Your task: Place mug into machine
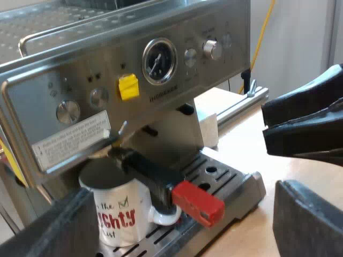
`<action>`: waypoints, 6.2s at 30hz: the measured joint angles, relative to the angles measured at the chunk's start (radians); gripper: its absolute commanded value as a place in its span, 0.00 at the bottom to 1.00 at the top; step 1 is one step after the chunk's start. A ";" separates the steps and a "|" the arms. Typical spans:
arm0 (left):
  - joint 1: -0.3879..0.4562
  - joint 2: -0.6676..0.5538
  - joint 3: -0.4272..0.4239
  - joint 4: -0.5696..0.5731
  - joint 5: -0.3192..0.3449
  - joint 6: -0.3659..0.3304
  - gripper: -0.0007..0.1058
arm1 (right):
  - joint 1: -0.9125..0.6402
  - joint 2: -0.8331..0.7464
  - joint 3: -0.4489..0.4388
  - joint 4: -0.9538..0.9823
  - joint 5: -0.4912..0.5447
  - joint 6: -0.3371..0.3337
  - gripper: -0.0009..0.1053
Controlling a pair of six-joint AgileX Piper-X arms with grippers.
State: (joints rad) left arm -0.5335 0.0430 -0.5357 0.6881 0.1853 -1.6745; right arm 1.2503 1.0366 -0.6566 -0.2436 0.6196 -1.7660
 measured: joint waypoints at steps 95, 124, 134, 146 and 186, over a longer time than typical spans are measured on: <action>0.000 0.000 -0.093 0.128 0.075 -0.027 0.65 | -0.010 0.519 -0.464 -0.175 0.422 -0.078 0.01; 0.000 0.000 -0.093 0.128 0.078 -0.027 0.65 | -0.057 0.539 -0.467 -0.182 0.343 -0.068 0.01; 0.000 0.000 -0.093 0.128 0.078 -0.027 0.65 | -0.062 0.550 -0.467 -0.210 0.338 -0.072 0.01; 0.000 0.000 -0.093 0.128 0.078 -0.027 0.65 | -0.083 0.550 -0.467 -0.231 0.361 -0.081 0.01; 0.000 0.000 -0.129 0.133 0.078 -0.027 0.65 | 0.004 0.509 -0.467 -0.116 0.444 -0.082 0.01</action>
State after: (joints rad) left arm -0.5335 0.0430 -0.6644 0.8215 0.2632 -1.7019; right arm 1.2539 1.5457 -1.1231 -0.3597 1.0639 -1.8484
